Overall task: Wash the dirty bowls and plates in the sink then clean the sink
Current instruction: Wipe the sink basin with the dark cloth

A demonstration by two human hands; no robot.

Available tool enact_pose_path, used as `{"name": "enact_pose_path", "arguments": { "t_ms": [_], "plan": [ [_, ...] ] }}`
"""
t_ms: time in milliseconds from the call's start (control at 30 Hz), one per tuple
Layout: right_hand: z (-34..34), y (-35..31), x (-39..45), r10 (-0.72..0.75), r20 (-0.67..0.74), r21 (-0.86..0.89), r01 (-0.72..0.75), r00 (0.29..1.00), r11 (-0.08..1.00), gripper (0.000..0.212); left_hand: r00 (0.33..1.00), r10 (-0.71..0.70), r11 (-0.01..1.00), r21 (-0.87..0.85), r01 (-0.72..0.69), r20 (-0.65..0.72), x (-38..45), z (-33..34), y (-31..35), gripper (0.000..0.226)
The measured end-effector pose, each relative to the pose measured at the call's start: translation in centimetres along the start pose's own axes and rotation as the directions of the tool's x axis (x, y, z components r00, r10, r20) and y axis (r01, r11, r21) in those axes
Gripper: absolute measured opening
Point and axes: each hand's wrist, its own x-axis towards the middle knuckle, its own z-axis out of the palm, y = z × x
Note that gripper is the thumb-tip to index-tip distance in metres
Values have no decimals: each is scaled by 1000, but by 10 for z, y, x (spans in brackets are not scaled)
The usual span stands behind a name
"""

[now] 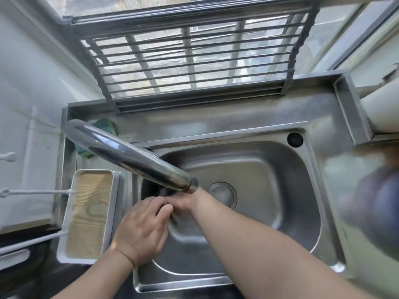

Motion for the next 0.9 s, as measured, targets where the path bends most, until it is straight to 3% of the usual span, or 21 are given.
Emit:
{"name": "enact_pose_path", "arguments": {
  "t_ms": [33,100,167,233,267,400,500,533,567,600,633,667,733,767,833,900],
  "plan": [
    [2,-22,5,-53,-60,56,57,997,997,30,1000,3,1000,10,-3,3,0,0,0,31],
    [-1,-59,22,-157,-182,-49,151,971,987,19,1000,3,1000,27,-3,8,1,0,0,33],
    [-15,-67,36,-200,-195,-131,177,960,975,33,1000,-1,999,32,1,11,0,-1,0,35],
    [-51,-64,27,-459,-267,-509,281,847,814,42,1000,-6,999,33,6,14,0,-2,1,36],
    [-68,-68,17,-515,-328,-553,281,792,784,42,1000,-7,999,34,6,14,-1,-2,1,36],
    [-146,-97,-5,-507,-600,-370,347,619,862,44,1000,-1,1000,24,1,-1,0,-3,1,35],
    [-166,-104,-29,-448,-692,-289,351,567,891,37,1000,2,1000,22,-2,-9,0,-4,2,35],
    [-159,-104,-23,-382,-697,-122,425,607,897,33,1000,5,1000,25,-4,-11,0,-4,2,35],
    [-142,-103,-20,-268,-637,147,455,723,878,29,1000,6,1000,28,-6,-9,0,-3,2,35],
    [-131,-101,-9,-228,-565,341,476,793,811,26,1000,9,1000,29,-9,-2,0,-4,2,35],
    [-119,-96,10,-254,-531,357,486,808,798,28,1000,11,999,32,-11,3,0,-4,2,36],
    [-103,-85,22,-292,-528,290,492,797,821,26,1000,12,999,38,-12,5,0,-3,1,36],
    [-72,-56,57,-452,-474,-139,443,756,886,24,1000,12,998,56,-13,9,1,-2,1,37],
    [-65,-35,85,-522,-371,-385,385,768,839,34,1000,12,998,60,-13,13,1,-1,1,38],
    [-52,16,130,-484,-31,-715,319,875,622,55,1000,10,998,56,-12,26,1,-1,2,40],
    [-54,57,173,-396,120,-934,239,910,266,53,1000,4,998,57,-6,30,3,0,2,41]
  ]
}}
